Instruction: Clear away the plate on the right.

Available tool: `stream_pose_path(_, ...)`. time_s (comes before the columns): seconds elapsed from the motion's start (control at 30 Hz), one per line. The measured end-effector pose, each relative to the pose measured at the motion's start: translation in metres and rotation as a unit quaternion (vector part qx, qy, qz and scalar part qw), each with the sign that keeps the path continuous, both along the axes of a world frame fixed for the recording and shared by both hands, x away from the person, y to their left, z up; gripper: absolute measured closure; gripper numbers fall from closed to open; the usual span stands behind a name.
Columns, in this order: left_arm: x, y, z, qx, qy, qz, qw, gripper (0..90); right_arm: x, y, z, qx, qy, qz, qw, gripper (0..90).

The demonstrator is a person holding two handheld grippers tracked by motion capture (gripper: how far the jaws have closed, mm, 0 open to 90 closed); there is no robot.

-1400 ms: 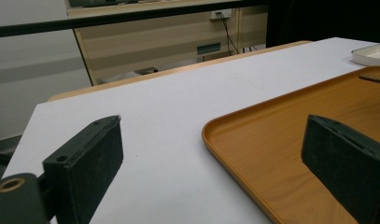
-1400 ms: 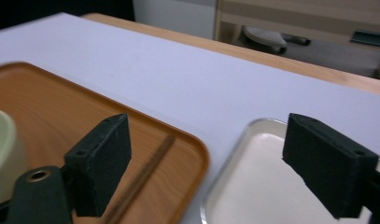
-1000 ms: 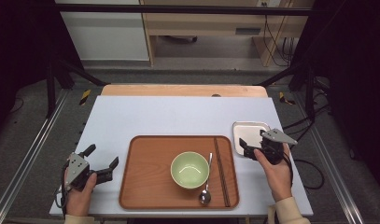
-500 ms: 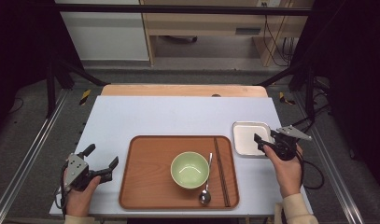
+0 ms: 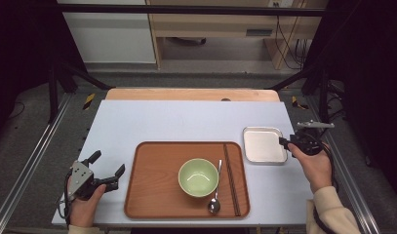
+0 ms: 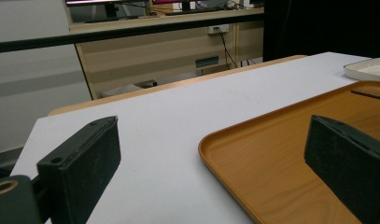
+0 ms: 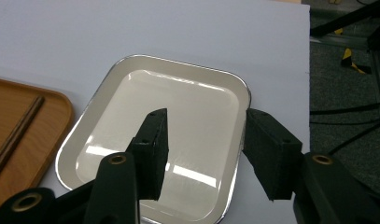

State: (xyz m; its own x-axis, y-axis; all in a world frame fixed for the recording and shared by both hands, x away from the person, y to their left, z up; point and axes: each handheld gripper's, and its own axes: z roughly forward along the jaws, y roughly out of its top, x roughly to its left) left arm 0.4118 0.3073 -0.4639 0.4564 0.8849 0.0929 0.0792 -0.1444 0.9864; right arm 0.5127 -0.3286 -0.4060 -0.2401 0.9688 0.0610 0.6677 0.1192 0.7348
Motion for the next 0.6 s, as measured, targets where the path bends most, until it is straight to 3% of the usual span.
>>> stream_pose_path(0.1, 0.0, 0.001, 0.0, 0.0, 0.0, 0.001, 1.0, 3.5, 0.008, -0.005, -0.002, 0.013, 0.022, -0.011, 0.9996, 50.7)
stream_pose_path(0.23, 0.001, 0.002, -0.001, 0.001, 0.002, 0.004, 1.0, 3.6, 0.015, -0.012, -0.005, 0.019, 0.032, -0.02, 0.9991, 53.5)
stream_pose_path(0.6, 0.0, 0.001, 0.0, 0.003, 0.0, 0.003, 1.0, 3.9, 0.023, -0.024, -0.03, 0.045, 0.068, -0.043, 0.9958, 69.6)
